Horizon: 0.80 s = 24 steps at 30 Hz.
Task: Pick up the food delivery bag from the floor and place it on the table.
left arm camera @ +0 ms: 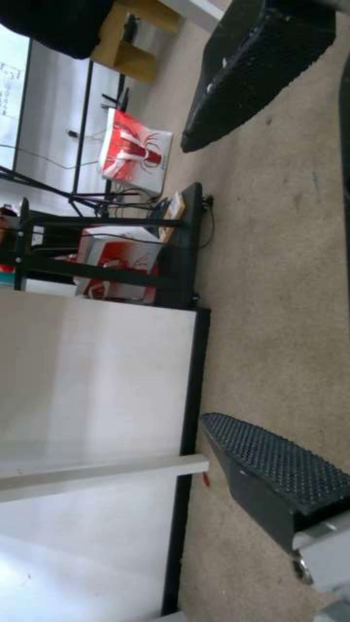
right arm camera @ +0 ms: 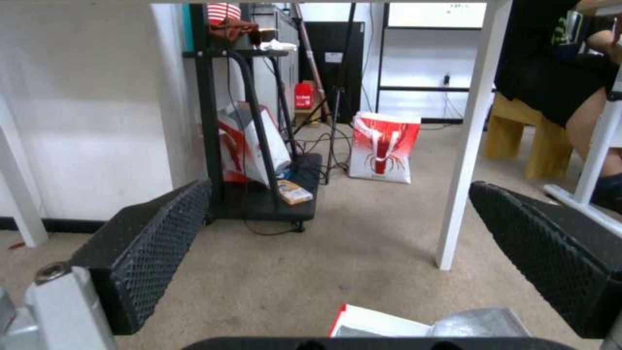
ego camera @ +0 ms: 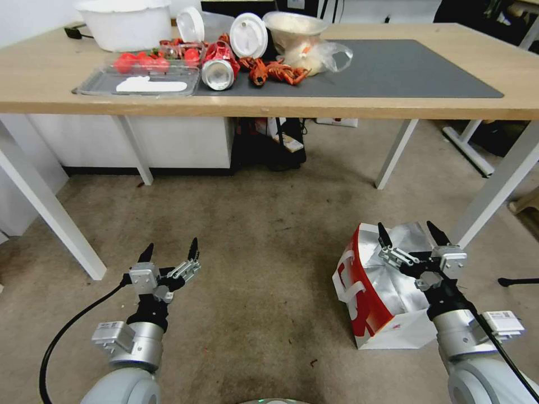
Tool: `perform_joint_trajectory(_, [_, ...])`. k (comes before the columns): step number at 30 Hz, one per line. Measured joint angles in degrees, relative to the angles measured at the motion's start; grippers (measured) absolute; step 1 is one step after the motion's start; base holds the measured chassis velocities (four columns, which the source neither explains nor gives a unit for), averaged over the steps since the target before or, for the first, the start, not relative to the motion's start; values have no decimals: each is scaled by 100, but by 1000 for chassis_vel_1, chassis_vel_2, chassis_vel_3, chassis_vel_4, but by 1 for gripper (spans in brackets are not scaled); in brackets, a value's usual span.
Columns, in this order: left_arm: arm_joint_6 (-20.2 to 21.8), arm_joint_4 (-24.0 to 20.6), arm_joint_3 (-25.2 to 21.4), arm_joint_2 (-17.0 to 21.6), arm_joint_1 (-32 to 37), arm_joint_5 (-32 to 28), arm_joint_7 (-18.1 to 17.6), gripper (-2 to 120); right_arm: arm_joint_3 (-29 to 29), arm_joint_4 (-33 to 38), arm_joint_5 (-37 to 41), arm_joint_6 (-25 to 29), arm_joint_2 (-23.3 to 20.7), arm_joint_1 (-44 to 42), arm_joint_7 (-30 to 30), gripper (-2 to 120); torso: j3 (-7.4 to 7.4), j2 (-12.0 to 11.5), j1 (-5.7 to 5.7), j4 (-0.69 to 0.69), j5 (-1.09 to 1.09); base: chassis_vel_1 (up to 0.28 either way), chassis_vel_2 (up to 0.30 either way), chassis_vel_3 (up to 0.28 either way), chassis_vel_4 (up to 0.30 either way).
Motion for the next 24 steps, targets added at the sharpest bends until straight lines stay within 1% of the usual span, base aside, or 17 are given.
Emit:
perform_joint_trajectory(4, [-2,7,-1,-6,-2,-3,-2,100,-3,-3,5,-2,-7,12,-1,100,0,7,0,0,0,0,0,0,0])
perform_joint_trajectory(7, [-62,28,-2,-8,-10,-10,-8,100,13,-3,5,-104,-53,23,17,100,0,16,0,0,0,0,0,0,0])
perform_joint_trajectory(10, [-130,47,-8,6,-6,-21,-19,100,158,0,83,-590,-281,109,207,100,0,24,2,0,1,0,0,0,0])
perform_joint_trajectory(11, [-130,47,-8,6,-6,-21,-19,100,158,0,83,-590,-281,109,207,100,0,24,2,0,1,0,0,0,0])
perform_joint_trajectory(14, [-155,49,-16,30,2,-24,-22,100,363,-37,195,-1132,-631,230,519,100,0,31,4,1,1,0,0,0,0])
perform_joint_trajectory(15, [-155,49,-16,30,2,-24,-22,100,363,-37,195,-1132,-631,230,519,100,0,31,4,1,1,0,0,0,0])
perform_joint_trajectory(17, [-157,48,-17,35,2,-24,-23,100,524,-183,291,-1560,-923,311,729,100,0,36,5,0,0,0,0,0,0])
perform_joint_trajectory(18, [-157,48,-14,34,2,-25,-23,100,562,-253,326,-1675,-1006,350,784,100,0,38,5,0,1,0,0,0,0])
perform_joint_trajectory(19, [-157,48,-14,34,2,-25,-23,100,562,-253,326,-1675,-1006,350,784,100,0,38,5,0,1,0,0,0,0])
perform_joint_trajectory(21, [-158,49,-3,29,5,-25,-23,100,621,-616,428,-1932,-1299,546,940,100,0,43,6,0,2,0,0,0,0])
perform_joint_trajectory(22, [-158,49,-3,29,5,-25,-23,100,621,-616,428,-1932,-1299,546,940,100,0,43,6,0,2,0,0,0,0])
perform_joint_trajectory(24, [-168,51,-1,24,14,-25,-23,100,634,-962,559,-2188,-1551,772,991,100,0,45,7,1,2,0,0,0,0])
